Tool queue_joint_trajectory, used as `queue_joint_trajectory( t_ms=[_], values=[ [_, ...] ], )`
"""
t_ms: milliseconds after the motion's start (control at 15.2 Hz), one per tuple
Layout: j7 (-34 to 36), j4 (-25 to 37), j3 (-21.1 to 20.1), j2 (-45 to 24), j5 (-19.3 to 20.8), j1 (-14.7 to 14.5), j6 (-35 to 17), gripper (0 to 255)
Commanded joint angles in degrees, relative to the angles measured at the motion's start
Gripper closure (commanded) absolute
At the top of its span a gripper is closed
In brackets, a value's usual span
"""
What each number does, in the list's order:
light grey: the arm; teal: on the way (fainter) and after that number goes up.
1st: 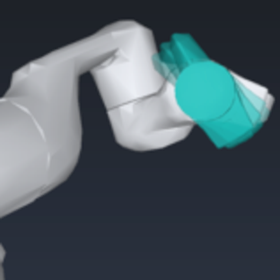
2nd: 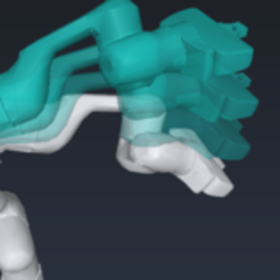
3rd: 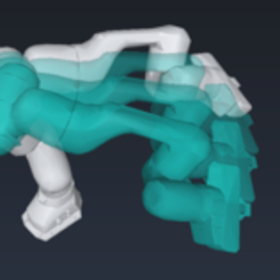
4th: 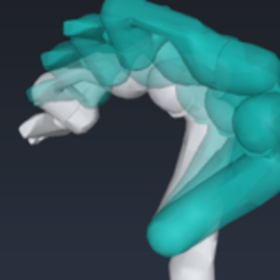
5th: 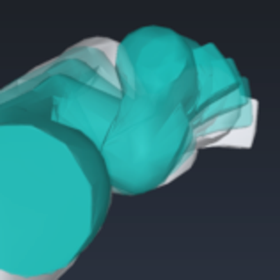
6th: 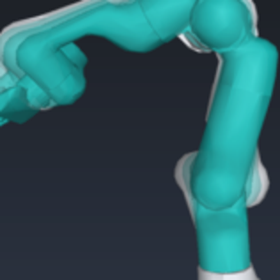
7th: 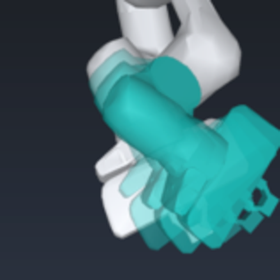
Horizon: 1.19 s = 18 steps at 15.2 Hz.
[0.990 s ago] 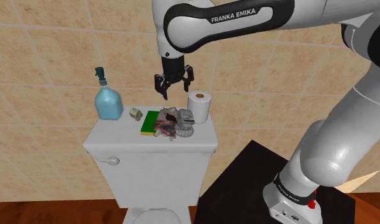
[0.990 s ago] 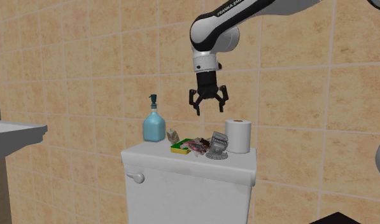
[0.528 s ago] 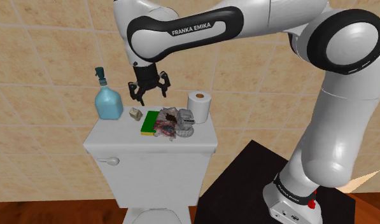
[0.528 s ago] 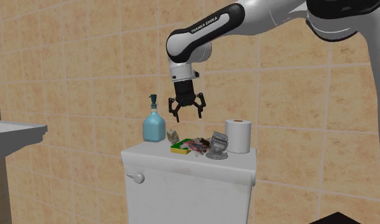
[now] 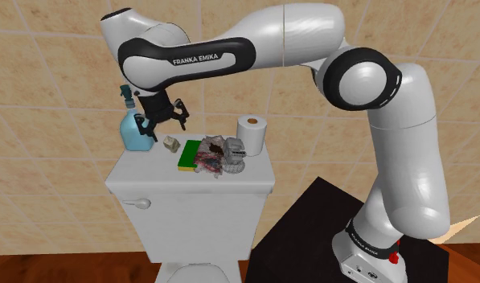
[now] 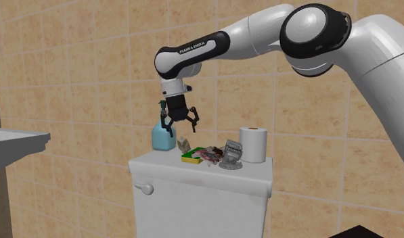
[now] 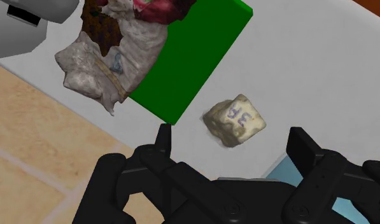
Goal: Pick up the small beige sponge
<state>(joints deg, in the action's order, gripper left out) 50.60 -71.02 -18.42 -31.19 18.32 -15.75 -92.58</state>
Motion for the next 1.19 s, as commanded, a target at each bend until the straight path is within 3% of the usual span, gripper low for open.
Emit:
queue_joint_trajectory(
  t_ms=[0, 396, 462, 1122],
  values=[
    [0.33, -0.45, 0.13, -0.74, 0.24, -0.06, -1.1, 0],
    [0.99, -3.6, 0.21, -0.99, 0.43, 0.28, -4.39, 0],
    [0.97, -3.43, 0.22, -1.07, 0.45, 0.26, -4.31, 255],
    [0.85, -2.96, 0.19, -0.91, 0.39, 0.22, -3.68, 255]
  ],
)
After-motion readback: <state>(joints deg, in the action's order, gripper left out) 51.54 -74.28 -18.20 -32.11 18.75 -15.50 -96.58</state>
